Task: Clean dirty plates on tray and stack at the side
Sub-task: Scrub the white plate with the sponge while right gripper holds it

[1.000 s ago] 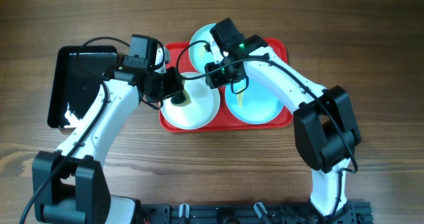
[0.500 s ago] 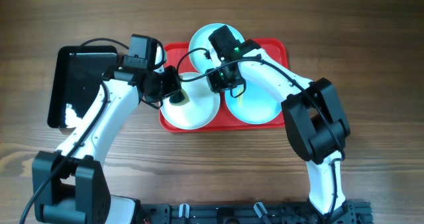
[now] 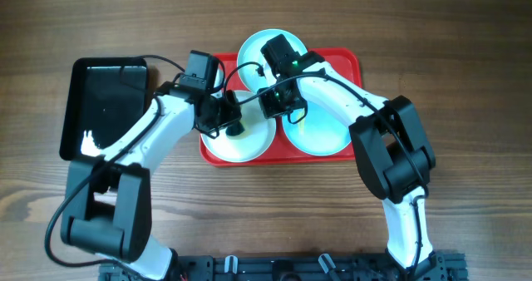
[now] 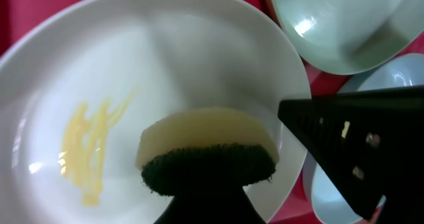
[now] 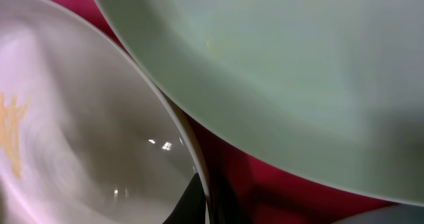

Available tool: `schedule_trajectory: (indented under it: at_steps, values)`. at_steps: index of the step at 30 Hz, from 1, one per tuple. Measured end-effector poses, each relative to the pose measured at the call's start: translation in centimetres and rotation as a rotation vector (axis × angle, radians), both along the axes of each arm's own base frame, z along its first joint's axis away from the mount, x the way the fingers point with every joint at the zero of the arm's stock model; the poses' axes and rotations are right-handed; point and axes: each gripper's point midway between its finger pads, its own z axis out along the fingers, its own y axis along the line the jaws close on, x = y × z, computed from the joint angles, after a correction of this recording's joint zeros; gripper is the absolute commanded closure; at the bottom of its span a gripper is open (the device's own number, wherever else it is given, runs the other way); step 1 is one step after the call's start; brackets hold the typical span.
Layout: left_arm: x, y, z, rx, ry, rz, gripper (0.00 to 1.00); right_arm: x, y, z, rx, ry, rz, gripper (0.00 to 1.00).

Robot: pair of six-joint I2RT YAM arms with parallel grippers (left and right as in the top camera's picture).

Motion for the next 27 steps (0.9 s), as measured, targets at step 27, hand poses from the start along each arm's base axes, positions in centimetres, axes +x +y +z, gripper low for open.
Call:
schedule_trajectory:
  at_steps: [27]
  values:
    - [1.3,4.7,-4.0,0.313,-0.040,0.049,0.96,0.0,-0.2,0.0,0.010,0.022,-0.030,0.96]
